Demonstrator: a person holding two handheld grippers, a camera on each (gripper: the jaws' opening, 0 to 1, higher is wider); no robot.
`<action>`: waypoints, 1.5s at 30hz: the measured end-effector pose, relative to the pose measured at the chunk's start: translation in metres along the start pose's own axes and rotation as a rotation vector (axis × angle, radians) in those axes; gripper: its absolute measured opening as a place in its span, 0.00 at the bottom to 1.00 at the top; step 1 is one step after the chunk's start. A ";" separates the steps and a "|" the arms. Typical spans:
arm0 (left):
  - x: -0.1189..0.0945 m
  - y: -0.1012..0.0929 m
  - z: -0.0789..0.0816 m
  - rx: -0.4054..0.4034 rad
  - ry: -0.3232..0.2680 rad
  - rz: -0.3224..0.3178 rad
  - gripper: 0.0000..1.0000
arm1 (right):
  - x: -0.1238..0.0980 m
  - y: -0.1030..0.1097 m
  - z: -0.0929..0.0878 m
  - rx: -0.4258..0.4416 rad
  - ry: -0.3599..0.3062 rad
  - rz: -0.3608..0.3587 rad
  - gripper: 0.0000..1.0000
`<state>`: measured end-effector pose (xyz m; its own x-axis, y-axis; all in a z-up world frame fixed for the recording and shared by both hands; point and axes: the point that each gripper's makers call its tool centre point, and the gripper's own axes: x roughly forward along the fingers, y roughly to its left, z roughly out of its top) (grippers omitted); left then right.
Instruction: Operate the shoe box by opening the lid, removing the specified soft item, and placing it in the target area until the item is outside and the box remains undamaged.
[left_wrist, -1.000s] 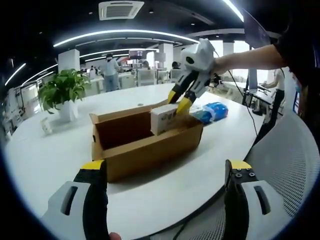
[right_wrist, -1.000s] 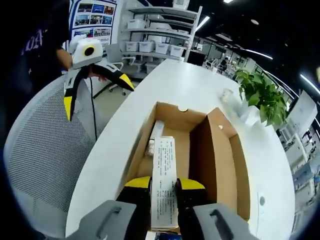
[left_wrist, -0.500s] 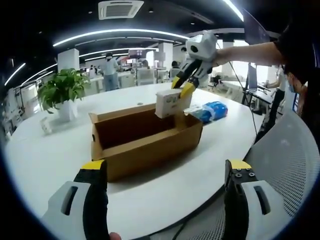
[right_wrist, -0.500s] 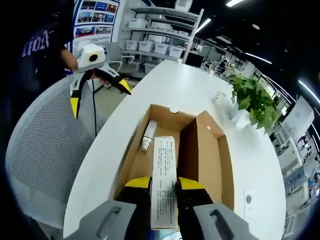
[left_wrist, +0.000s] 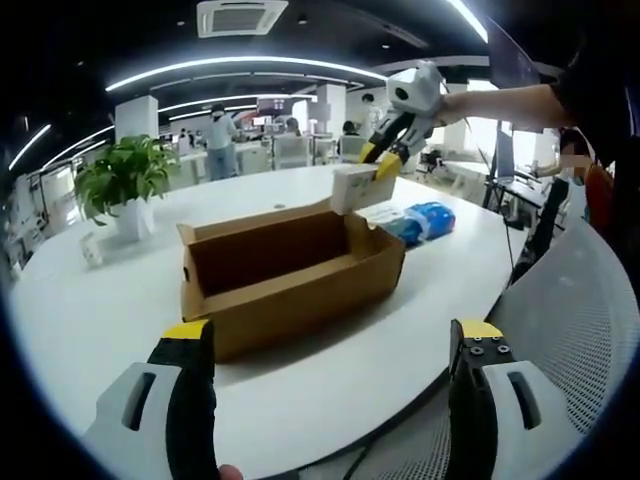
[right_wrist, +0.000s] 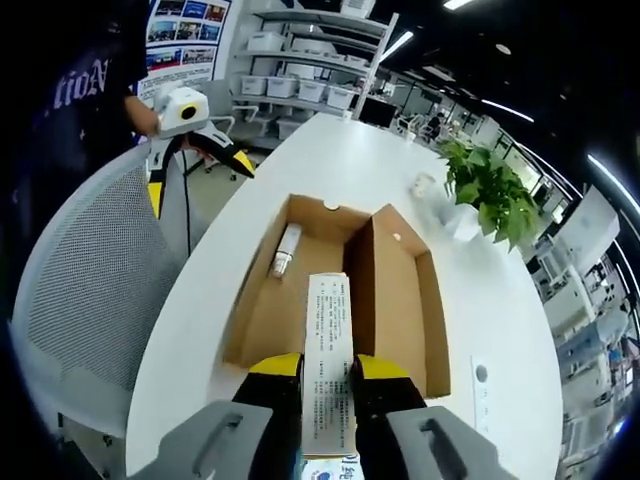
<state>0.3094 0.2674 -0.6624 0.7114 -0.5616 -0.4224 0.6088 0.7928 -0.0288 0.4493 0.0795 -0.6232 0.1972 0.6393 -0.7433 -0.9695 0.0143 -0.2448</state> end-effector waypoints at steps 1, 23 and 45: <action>0.000 0.000 0.000 0.001 0.001 0.000 0.97 | -0.003 -0.001 -0.002 0.002 0.003 -0.005 0.15; 0.000 -0.003 -0.004 0.012 0.026 -0.012 0.97 | -0.052 -0.026 -0.061 0.063 0.070 -0.106 0.15; 0.002 -0.003 -0.008 0.011 0.049 -0.005 0.97 | -0.068 -0.052 -0.140 0.148 0.178 -0.155 0.15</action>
<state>0.3061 0.2656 -0.6701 0.6907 -0.5532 -0.4658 0.6164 0.7871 -0.0208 0.5069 -0.0725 -0.6471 0.3551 0.4756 -0.8048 -0.9337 0.2222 -0.2806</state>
